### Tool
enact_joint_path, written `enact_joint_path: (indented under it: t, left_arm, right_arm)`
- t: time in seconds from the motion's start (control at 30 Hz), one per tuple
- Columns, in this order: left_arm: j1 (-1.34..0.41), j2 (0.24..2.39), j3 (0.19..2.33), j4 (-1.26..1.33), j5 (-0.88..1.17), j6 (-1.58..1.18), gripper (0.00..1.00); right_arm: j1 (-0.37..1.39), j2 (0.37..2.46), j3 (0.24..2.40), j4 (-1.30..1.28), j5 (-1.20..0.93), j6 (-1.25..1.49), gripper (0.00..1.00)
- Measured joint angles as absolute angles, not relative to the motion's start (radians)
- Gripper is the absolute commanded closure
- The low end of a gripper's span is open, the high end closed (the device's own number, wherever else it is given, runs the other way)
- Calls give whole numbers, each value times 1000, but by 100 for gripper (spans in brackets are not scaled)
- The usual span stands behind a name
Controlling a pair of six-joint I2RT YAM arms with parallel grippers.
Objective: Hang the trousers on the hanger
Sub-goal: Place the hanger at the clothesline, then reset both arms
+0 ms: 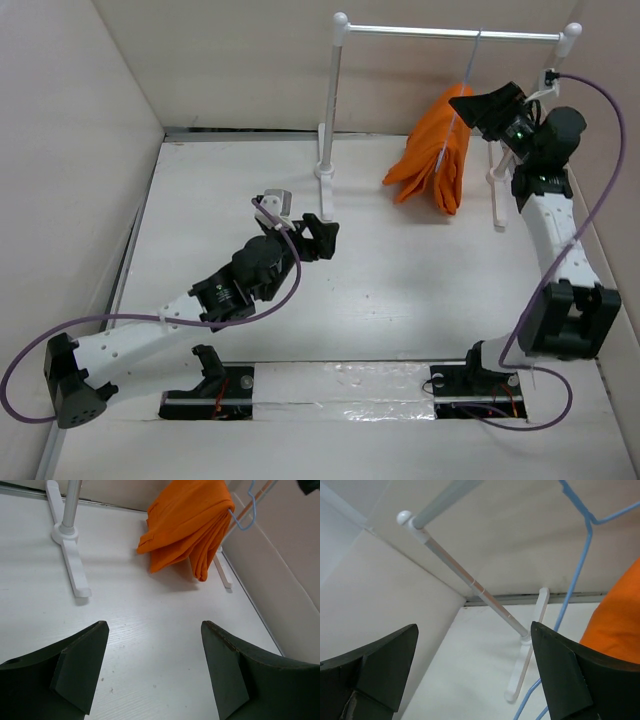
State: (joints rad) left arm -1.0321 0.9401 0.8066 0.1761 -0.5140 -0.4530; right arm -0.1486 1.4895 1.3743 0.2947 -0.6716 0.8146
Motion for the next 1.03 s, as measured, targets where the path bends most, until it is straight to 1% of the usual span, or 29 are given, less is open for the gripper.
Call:
enact_joint_path:
  t: [0.1,0.3,0.37,0.5,0.63,0.83,1.03]
  left_arm:
    - [-1032,938,792,175,-527,-467,27]
    - [-1032,916,734,167,-552,-488,28]
    - [-1032,895,712,166,-562,-496,28]
    - [-1032,831,665,151,-593,-516,29]
    - [-1032,755,595,128,-622,-553,29]
    - [-1032,670,498,53,-643,-625,30]
    - [-1032,605,472,14,-645,-658,29]
  right_arm:
    - [-152,1340,1283,311,-641,767,0]
    - [-136,931,891,411,-636,709,0]
    - [-116,817,777,398,-632,675,0]
    - [-52,665,610,315,-619,587,0]
    - [-4,616,514,180,-605,458,0]
    - [2,600,400,15,-588,339,0]
    - [2,585,377,-46,-582,300,0]
